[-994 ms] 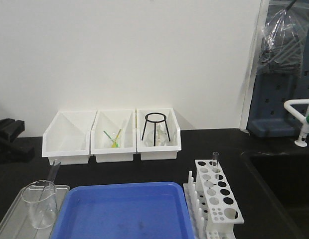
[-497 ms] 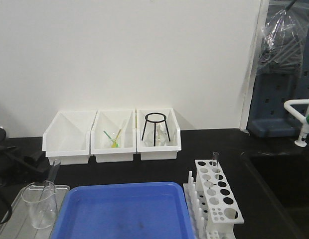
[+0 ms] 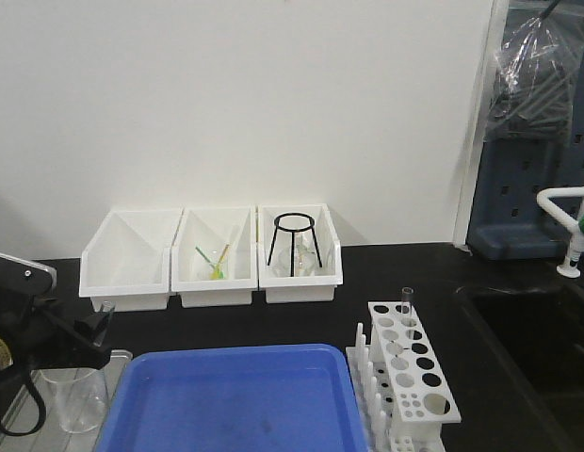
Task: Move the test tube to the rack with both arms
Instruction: 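Close the left gripper around the glass test tube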
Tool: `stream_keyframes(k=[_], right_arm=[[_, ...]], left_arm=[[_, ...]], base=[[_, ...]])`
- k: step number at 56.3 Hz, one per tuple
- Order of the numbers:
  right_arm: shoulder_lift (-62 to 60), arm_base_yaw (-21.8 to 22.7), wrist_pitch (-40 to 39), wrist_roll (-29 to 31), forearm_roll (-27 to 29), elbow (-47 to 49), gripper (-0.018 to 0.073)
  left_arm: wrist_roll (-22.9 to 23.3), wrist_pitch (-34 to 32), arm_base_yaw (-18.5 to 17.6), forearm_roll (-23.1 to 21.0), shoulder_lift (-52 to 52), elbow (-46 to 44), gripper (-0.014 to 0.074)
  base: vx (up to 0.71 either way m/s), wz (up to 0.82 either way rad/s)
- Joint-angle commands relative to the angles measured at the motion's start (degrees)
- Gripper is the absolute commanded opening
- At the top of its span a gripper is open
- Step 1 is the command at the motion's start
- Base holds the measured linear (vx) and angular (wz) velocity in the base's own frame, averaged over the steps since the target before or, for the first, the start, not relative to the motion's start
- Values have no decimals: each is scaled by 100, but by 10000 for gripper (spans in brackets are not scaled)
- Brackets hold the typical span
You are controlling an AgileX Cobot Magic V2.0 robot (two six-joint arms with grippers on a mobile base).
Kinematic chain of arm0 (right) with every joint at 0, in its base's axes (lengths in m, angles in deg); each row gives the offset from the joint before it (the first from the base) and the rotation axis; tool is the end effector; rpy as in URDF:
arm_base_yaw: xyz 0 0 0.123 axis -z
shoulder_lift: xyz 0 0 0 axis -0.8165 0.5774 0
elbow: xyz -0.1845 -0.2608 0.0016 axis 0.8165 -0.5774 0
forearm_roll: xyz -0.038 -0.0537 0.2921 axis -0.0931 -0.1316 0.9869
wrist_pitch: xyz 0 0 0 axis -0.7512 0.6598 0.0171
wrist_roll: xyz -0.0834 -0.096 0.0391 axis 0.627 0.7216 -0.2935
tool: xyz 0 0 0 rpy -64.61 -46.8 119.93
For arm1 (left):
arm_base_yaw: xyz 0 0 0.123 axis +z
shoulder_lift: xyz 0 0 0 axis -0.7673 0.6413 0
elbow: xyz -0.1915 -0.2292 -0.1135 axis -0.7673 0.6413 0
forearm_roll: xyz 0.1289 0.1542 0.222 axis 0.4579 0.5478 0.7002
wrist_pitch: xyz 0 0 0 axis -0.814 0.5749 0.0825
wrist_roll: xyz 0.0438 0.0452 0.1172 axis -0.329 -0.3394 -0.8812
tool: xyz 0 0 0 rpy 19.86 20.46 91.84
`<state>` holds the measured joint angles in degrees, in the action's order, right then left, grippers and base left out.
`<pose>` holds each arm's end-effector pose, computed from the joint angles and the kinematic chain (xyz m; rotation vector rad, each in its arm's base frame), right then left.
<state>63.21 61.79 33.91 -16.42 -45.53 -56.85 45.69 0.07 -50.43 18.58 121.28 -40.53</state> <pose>0.2701 0.0188 0.3169 -0.0737 1.6002 0.3597 0.4330 -0.0194 0.2284 0.2711 1.9052 -0.0011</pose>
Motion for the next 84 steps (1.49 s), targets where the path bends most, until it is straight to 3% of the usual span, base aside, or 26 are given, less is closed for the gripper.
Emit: stream_keyframes(k=[1,46,63,84], right_arm=[[-56,21,-378,-160,-32,191,-11],[-56,21,-384,-209,-162,191,-11],[-56,21,-689,-184,296,191,-8],[-56,21,-892,-162,327,191,2]], left_arm=[[-13,-422,-24,-58,-192,-372,521],[-287,-370,-138,-51,672,-829,521],[-287,-187,-138,-51,895,-1163,521],[-287,-336,-138,-51,1066,-1163,521]], base=[[0,0],[0,0],[0,0],[0,0]])
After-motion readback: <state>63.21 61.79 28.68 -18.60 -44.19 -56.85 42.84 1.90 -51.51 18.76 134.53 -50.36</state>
